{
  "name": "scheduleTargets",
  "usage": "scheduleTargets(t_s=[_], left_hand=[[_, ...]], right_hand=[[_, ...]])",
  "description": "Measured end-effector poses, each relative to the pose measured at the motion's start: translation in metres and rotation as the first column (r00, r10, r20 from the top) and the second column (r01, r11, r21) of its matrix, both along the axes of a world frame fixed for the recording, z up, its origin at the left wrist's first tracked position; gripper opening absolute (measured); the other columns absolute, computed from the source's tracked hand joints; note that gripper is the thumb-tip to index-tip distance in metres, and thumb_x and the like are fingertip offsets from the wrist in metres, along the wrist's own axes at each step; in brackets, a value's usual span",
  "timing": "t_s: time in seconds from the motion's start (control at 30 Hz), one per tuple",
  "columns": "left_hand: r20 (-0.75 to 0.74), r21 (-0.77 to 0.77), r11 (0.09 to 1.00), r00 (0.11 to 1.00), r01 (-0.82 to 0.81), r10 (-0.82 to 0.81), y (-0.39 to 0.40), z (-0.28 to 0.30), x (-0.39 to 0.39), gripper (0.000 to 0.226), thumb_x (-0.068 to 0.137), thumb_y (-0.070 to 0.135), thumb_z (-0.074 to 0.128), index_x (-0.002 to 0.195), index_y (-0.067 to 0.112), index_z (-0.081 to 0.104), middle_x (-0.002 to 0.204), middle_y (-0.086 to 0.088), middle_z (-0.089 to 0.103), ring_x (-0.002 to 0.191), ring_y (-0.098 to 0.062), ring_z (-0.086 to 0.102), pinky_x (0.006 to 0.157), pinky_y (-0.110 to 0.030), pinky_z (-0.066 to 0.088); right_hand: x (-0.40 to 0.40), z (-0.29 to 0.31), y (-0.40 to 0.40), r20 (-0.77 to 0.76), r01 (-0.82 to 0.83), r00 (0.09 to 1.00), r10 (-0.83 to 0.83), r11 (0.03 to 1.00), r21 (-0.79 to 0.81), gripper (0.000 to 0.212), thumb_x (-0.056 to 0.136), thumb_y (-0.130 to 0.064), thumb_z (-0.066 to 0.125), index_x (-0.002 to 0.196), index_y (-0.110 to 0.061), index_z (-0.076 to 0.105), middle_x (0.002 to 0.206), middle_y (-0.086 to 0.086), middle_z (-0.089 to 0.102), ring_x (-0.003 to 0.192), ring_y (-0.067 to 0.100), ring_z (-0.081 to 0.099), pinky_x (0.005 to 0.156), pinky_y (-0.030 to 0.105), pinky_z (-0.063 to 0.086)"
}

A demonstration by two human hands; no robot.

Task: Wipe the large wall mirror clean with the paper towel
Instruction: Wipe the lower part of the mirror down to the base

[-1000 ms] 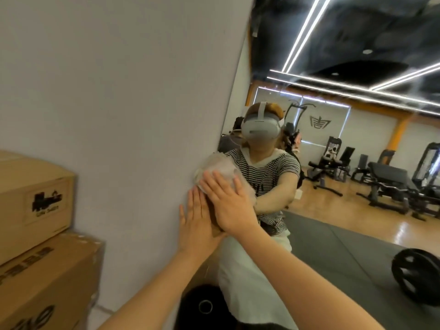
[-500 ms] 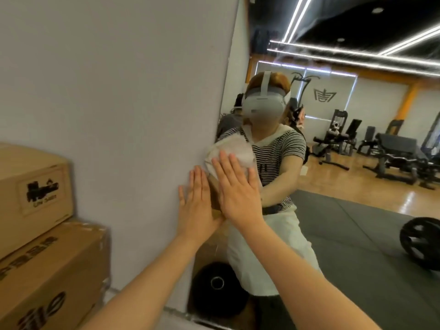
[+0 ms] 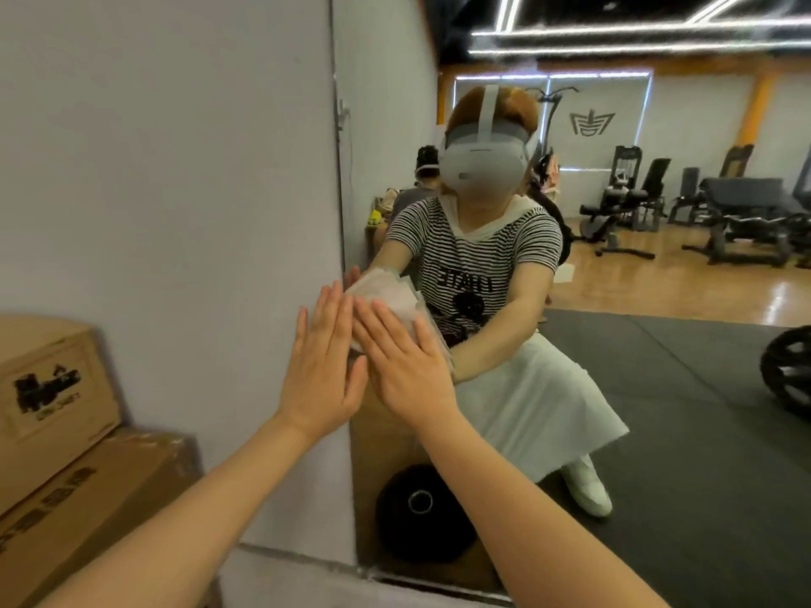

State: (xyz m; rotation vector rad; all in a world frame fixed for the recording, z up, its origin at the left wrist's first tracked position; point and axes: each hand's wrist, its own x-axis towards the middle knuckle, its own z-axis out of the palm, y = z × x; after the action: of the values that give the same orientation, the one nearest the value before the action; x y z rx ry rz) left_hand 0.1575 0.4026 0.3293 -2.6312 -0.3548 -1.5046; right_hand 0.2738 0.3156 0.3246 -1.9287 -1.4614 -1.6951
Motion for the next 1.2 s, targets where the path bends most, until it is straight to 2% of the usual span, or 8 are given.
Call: scheduleTargets(t_s=[0.17, 0.3, 0.43, 0.6, 0.67, 0.83, 1.0, 1.2], left_hand=[[0.056, 0.025, 0.999, 0.998, 0.027, -0.029, -0.02, 0.006, 0.035, 0.066, 0.092, 0.025, 0.036, 0.15, 0.003, 0.012, 0.157, -0.021, 0.014, 0.149, -0.014, -0.007, 0.121, -0.035, -0.006], [0.034, 0.066, 0.998, 0.999, -0.003, 0.0, -0.036, 0.01, 0.05, 0.067, 0.091, 0.027, 0.036, 0.15, 0.002, 0.014, 0.157, -0.021, 0.014, 0.149, -0.019, -0.003, 0.121, -0.037, -0.006], [0.002, 0.164, 0.98, 0.993, -0.116, 0.118, -0.028, 0.008, 0.062, 0.07, 0.09, 0.032, 0.036, 0.149, 0.001, 0.014, 0.157, -0.021, 0.016, 0.148, -0.03, 0.005, 0.12, -0.04, -0.005], [0.101, 0.255, 0.951, 0.983, -0.176, 0.155, -0.019, -0.001, 0.073, 0.078, 0.09, 0.033, 0.035, 0.154, 0.005, 0.0, 0.162, -0.011, -0.007, 0.149, -0.02, -0.011, 0.121, -0.04, -0.007], [0.101, 0.262, 0.954, 0.987, -0.148, 0.125, -0.017, -0.002, 0.074, 0.08, 0.09, 0.034, 0.034, 0.154, 0.01, -0.008, 0.161, -0.004, -0.017, 0.149, -0.02, -0.011, 0.121, -0.04, -0.007], [0.135, 0.235, 0.962, 0.984, -0.142, 0.112, -0.02, -0.002, 0.074, 0.072, 0.09, 0.032, 0.034, 0.15, 0.0, 0.013, 0.157, -0.017, 0.011, 0.149, -0.019, -0.008, 0.121, -0.041, -0.004], [0.126, 0.199, 0.973, 0.988, -0.118, 0.094, -0.023, 0.001, 0.072, 0.07, 0.089, 0.032, 0.036, 0.147, -0.003, 0.02, 0.153, -0.027, 0.025, 0.149, -0.019, -0.007, 0.121, -0.041, -0.004], [0.126, 0.194, 0.973, 0.987, -0.124, 0.101, -0.022, 0.002, 0.072, 0.07, 0.089, 0.032, 0.037, 0.147, -0.003, 0.021, 0.152, -0.025, 0.027, 0.15, -0.019, -0.006, 0.121, -0.042, -0.002]], right_hand=[[0.042, 0.0, -0.05, -0.121, 0.026, 0.993, 0.0, 0.977, 0.211, 0.065, 0.093, -0.022, 0.041, 0.154, -0.02, 0.02, 0.158, -0.002, 0.021, 0.149, 0.011, 0.008, 0.117, 0.044, 0.002], [0.08, 0.001, -0.108, -0.288, 0.136, 0.957, -0.031, 0.927, 0.349, 0.064, 0.094, -0.023, 0.039, 0.153, -0.022, 0.017, 0.156, 0.001, 0.025, 0.149, 0.01, -0.003, 0.118, 0.042, -0.001], [0.063, 0.003, -0.093, -0.399, 0.073, 0.903, 0.159, 0.859, 0.507, 0.059, 0.09, -0.015, 0.039, 0.149, -0.013, 0.027, 0.152, 0.007, 0.031, 0.148, 0.007, -0.006, 0.117, 0.039, -0.007], [0.035, -0.011, -0.052, -0.274, -0.025, 0.956, 0.107, 0.957, 0.288, 0.061, 0.088, -0.019, 0.039, 0.148, -0.017, 0.026, 0.155, 0.0, 0.025, 0.149, 0.013, -0.005, 0.112, 0.053, 0.016], [0.04, -0.013, -0.05, -0.23, 0.02, 0.972, 0.041, 0.966, 0.256, 0.061, 0.092, -0.022, 0.036, 0.151, -0.018, 0.021, 0.156, 0.0, 0.022, 0.149, 0.015, -0.005, 0.113, 0.051, 0.012], [0.071, -0.016, -0.088, -0.139, 0.105, 0.987, -0.075, 0.969, 0.223, 0.072, 0.093, -0.019, 0.037, 0.156, -0.02, 0.002, 0.163, -0.001, 0.004, 0.149, 0.014, -0.004, 0.117, 0.044, -0.003], [0.115, -0.011, -0.166, -0.307, 0.207, 0.946, -0.103, 0.92, 0.332, 0.069, 0.089, -0.016, 0.038, 0.154, -0.015, 0.016, 0.156, 0.006, 0.023, 0.149, 0.01, -0.006, 0.118, 0.041, -0.005], [0.078, 0.003, -0.146, -0.528, 0.215, 0.842, 0.115, 0.825, 0.523, 0.064, 0.084, -0.006, 0.03, 0.148, -0.005, 0.028, 0.154, 0.019, 0.028, 0.145, 0.026, 0.01, 0.115, 0.042, -0.001]])
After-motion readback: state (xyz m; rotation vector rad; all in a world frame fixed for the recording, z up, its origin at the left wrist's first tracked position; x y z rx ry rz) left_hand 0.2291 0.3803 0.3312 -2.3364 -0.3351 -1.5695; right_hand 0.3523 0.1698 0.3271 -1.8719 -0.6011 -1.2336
